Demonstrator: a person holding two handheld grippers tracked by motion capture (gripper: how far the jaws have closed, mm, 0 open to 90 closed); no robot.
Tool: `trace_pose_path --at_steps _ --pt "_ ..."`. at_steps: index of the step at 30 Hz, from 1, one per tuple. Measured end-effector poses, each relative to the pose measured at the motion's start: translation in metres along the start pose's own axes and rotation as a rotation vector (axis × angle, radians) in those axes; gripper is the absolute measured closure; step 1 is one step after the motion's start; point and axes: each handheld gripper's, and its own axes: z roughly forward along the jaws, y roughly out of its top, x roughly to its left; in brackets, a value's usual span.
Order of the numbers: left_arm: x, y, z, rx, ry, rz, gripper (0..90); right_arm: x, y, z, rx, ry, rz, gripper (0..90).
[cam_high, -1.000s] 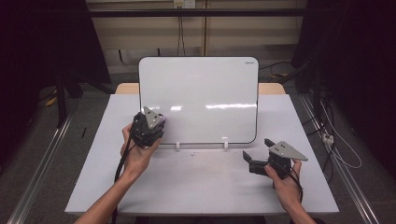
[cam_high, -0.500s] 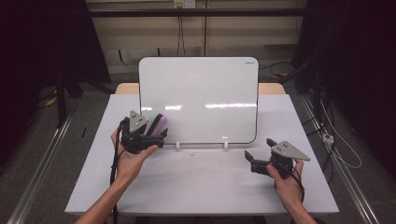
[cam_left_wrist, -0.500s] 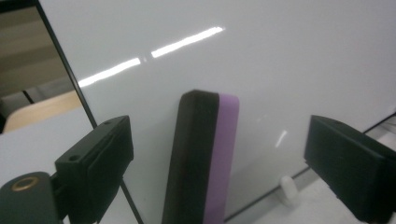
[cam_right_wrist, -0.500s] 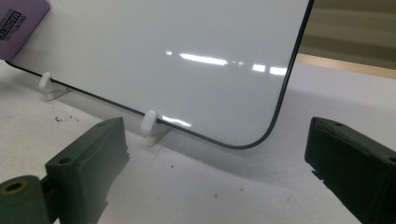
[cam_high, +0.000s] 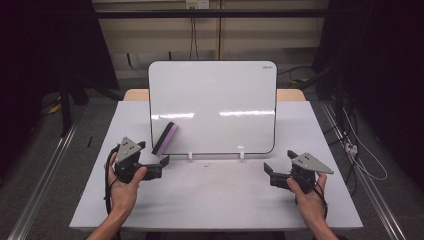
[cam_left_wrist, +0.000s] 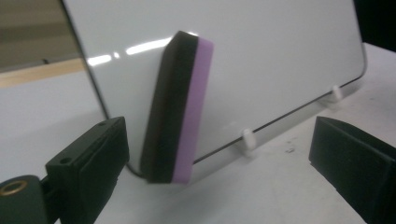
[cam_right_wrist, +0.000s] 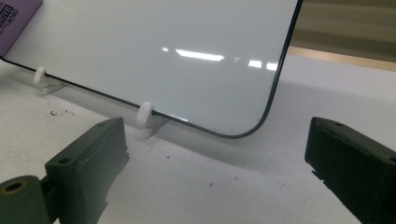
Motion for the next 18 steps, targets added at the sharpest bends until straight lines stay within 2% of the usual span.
trace_pose_path --at_steps 3,6,8,11,12,13,16,18 --pt "0.0 -0.011 -0.01 0.002 0.033 -0.022 5.3 0.0 -0.001 -0.002 -0.001 -0.002 0.0 5.5" --pt "-0.001 -0.02 -0.016 0.011 0.058 -0.018 5.3 0.0 -0.002 -0.004 -0.001 -0.001 0.005 5.5" --pt "-0.002 -0.025 -0.018 -0.011 0.066 -0.025 5.4 0.0 -0.003 -0.005 0.003 -0.002 0.006 5.5" --pt "-0.001 -0.031 -0.019 -0.027 0.063 0.001 5.4 0.001 -0.004 -0.005 0.003 -0.005 0.008 5.5" --pt "0.0 -0.033 -0.02 -0.026 0.051 -0.001 5.6 0.001 -0.005 -0.005 0.003 -0.002 0.009 5.5" --pt "0.0 -0.034 -0.021 -0.039 0.056 -0.023 6.2 0.001 -0.005 -0.005 0.003 -0.003 0.008 5.5" --pt "0.001 -0.036 -0.022 -0.043 0.059 -0.039 6.3 0.003 -0.007 -0.005 0.01 0.001 0.004 5.5" --pt "0.002 -0.036 -0.022 -0.048 0.065 -0.032 6.2 0.004 -0.006 -0.005 0.007 0.001 0.007 5.5"
